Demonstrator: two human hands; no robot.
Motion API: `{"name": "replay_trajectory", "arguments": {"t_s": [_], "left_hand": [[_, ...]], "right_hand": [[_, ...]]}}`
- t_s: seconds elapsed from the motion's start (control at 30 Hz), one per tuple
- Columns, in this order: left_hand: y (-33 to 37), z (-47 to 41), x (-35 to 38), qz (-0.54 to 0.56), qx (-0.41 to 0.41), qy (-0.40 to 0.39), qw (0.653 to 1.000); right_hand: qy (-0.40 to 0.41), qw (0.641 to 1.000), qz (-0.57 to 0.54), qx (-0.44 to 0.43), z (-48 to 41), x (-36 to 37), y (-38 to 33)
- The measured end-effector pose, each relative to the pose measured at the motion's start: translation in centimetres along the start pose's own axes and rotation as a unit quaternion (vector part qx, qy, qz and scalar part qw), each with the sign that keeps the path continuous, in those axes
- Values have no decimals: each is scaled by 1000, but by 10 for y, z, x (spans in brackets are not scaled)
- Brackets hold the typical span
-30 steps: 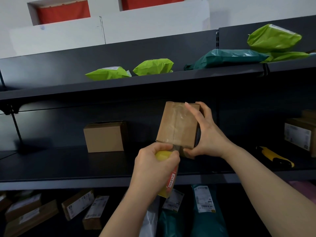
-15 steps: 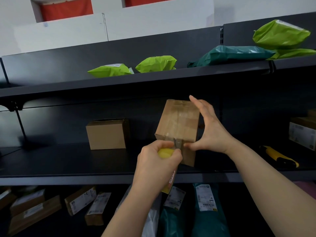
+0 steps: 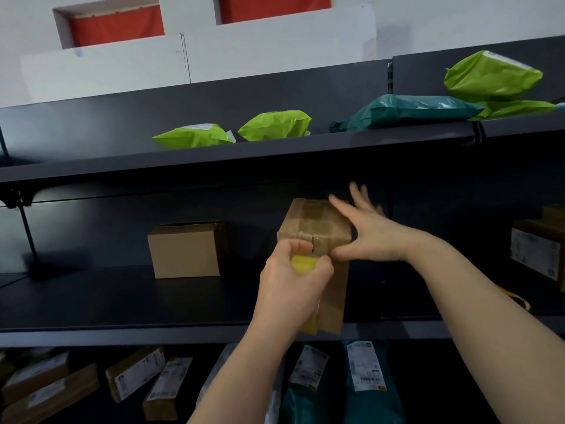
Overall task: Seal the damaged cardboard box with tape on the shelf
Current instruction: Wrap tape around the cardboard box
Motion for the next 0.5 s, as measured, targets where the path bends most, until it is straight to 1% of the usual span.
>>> {"name": "replay_trajectory", "arguments": {"t_s": [0.03,0.07,0.1,0.17,0.2,0.27,0.33,0.4,0.47,0.5], "left_hand": [[0,-1,0,1,1,-3,1000],[0,-1,0,1,1,-7,1000],[0,-2,0,0,1,-10,1000],[0,-5,-2,-6,7,-10,1000],[0,-6,-4,-7,14,-8,1000],[-3,-7,-4,-5,33,-9,999],[-6,-8,-4,-5,54,-16,998],[-10,-13,-5,0,62,-7,998],[-14,-19,-6,2,51,13,999],[-15,-21,-5,-5,44,23,999]], "right_hand": [[5,995,94,-35,-2,-4,-10],[-10,984,163,-65,-5,-5,-20],[-45,976,201,-74,-8,-4,-26],[-109,969,218,-49,-16,0,-28],[-115,970,212,-43,-20,0,-25],[-85,980,171,-55,-25,-2,-19],[-26,993,88,-68,-26,-5,-11],[27,997,-3,-70,-24,-2,-5],[41,996,-44,-70,-24,3,1],[29,996,-47,-67,-25,6,3]]}}
Point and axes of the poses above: each hand's wrist, its own z-axis away from the middle knuckle, its own x-axis out of the palm, y = z × x, the point moved 3 cm from there along -z, towards the middle knuckle, and after that the axes turned 2 degrees about x, right-handed, at the moved point
